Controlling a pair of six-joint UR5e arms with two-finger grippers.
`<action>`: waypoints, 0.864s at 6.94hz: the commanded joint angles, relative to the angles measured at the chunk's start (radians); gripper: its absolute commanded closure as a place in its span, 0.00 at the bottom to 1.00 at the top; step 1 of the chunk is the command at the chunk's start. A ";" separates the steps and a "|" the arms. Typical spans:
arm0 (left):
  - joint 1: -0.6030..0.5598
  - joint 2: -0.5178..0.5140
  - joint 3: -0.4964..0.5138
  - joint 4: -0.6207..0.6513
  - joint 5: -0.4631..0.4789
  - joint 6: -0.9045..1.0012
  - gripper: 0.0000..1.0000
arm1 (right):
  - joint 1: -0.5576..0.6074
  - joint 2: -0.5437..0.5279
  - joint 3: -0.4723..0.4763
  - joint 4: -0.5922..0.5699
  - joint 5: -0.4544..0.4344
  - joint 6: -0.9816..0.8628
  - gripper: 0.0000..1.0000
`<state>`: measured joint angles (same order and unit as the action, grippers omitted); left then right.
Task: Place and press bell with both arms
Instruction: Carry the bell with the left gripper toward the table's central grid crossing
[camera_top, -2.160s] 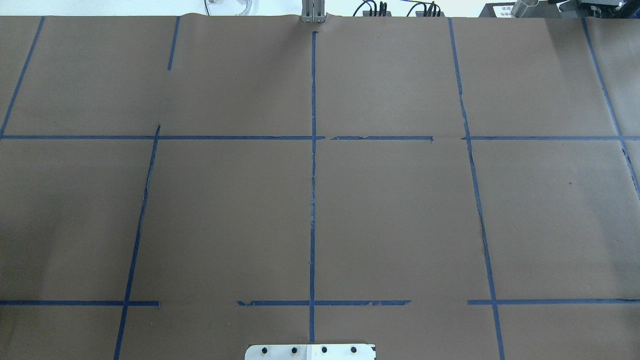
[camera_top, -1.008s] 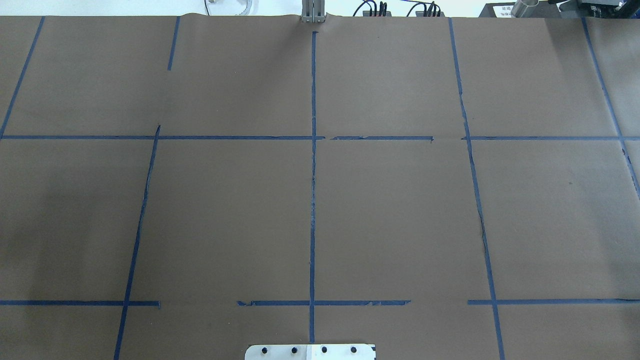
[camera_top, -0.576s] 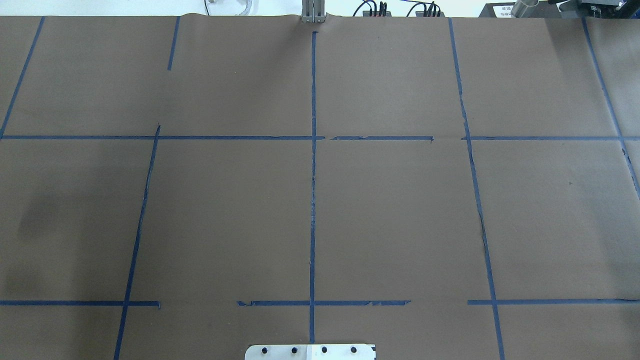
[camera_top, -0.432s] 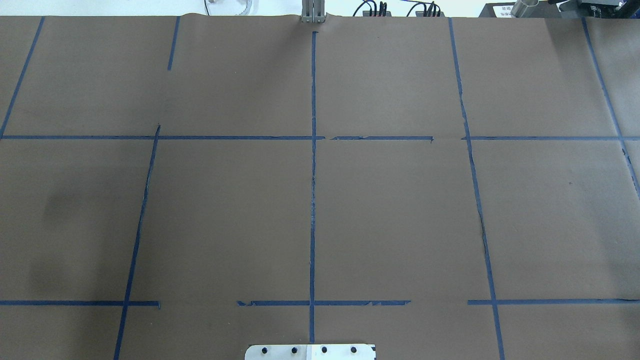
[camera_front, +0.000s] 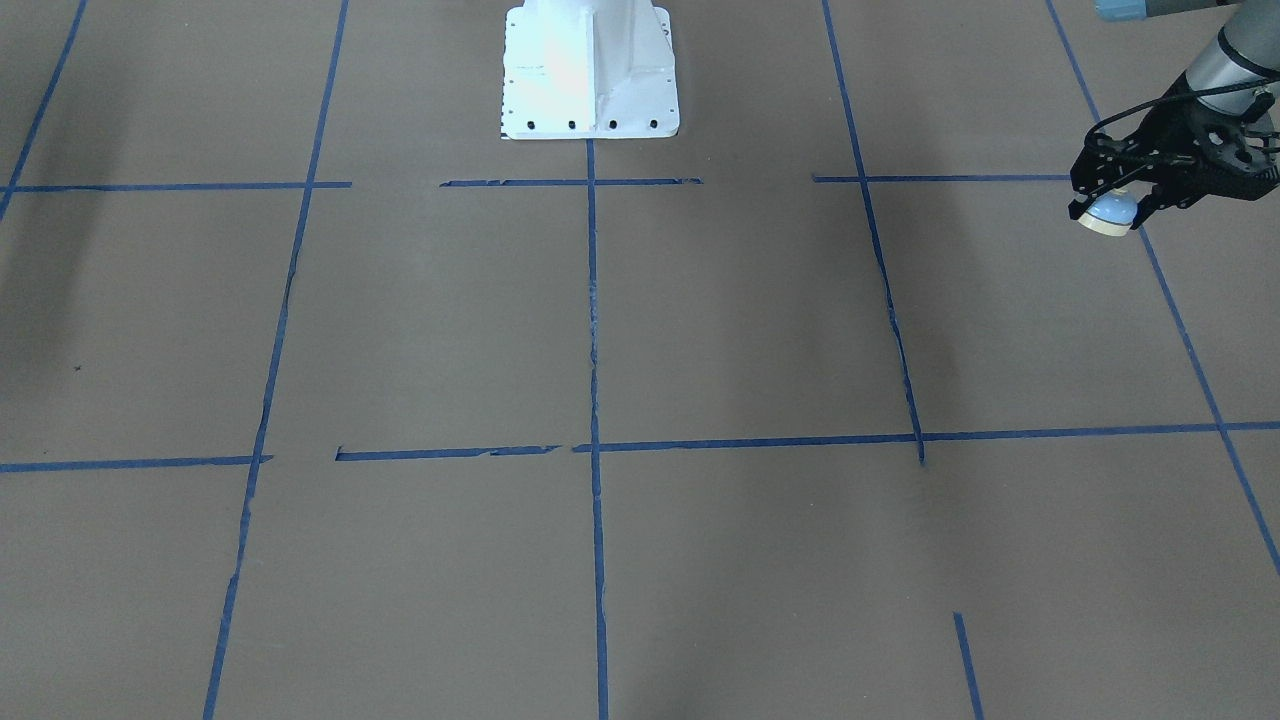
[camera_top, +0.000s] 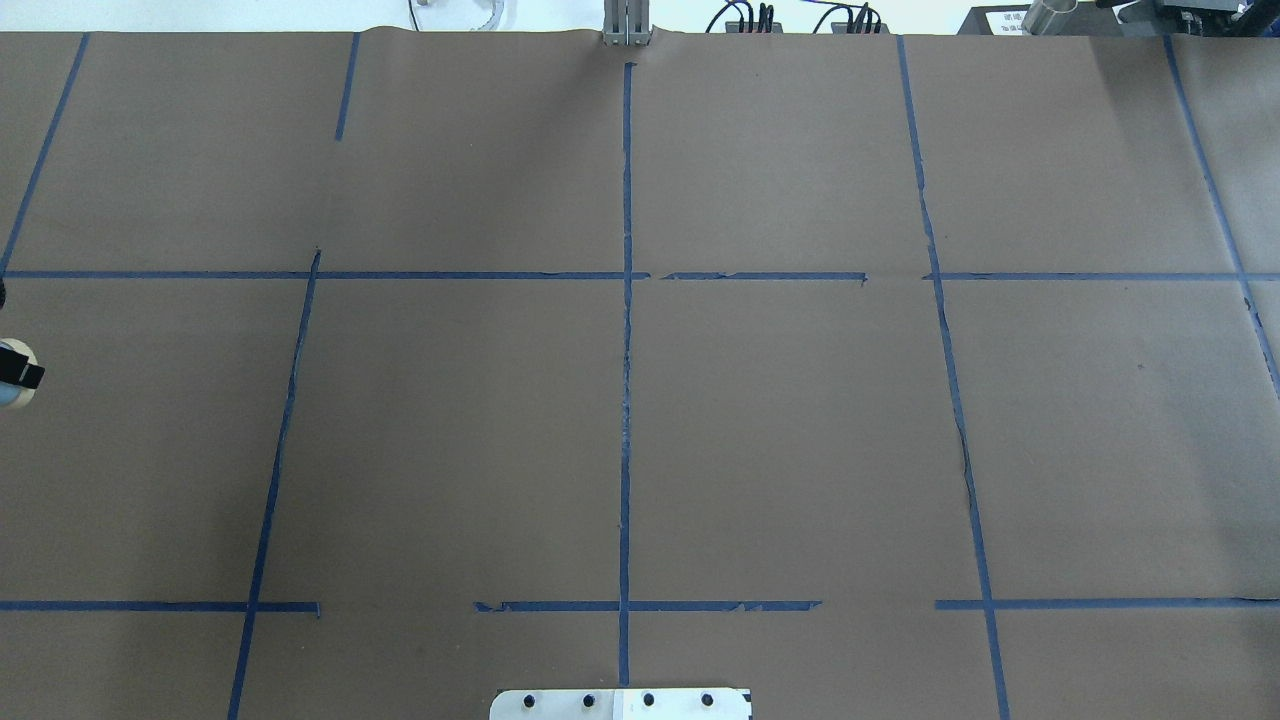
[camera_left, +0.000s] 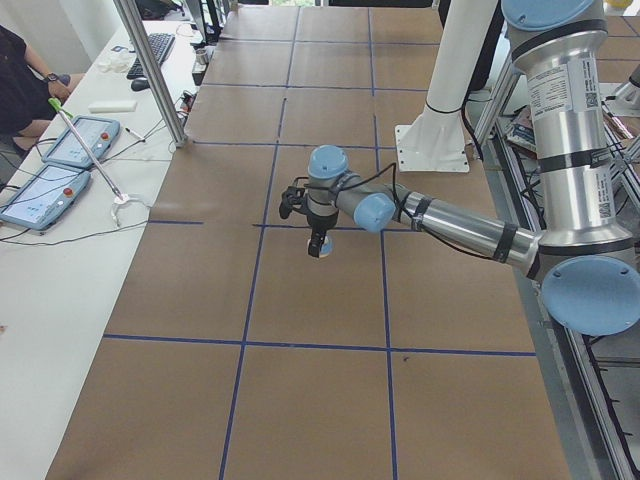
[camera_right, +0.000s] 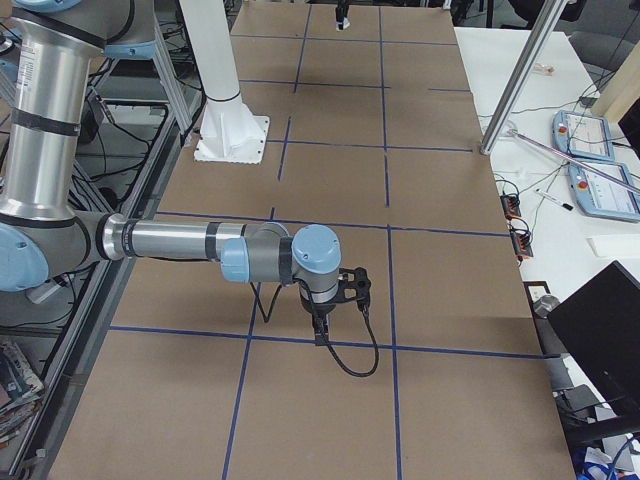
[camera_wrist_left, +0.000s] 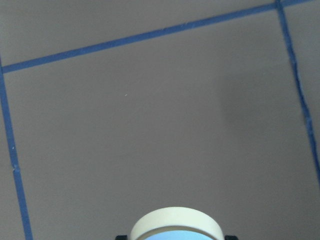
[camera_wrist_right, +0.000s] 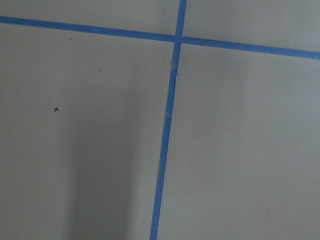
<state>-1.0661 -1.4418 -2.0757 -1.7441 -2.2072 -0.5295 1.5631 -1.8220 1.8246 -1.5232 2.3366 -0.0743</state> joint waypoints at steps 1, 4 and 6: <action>0.053 -0.287 0.002 0.325 0.001 -0.038 0.98 | 0.000 -0.002 -0.001 0.000 0.000 0.001 0.00; 0.266 -0.642 0.143 0.476 0.058 -0.414 0.98 | 0.000 0.000 -0.002 0.000 -0.002 0.001 0.00; 0.351 -0.899 0.418 0.462 0.133 -0.576 0.98 | 0.000 0.000 -0.002 0.000 -0.002 0.001 0.00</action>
<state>-0.7634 -2.1925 -1.8112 -1.2770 -2.1127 -1.0085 1.5631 -1.8224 1.8226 -1.5232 2.3350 -0.0736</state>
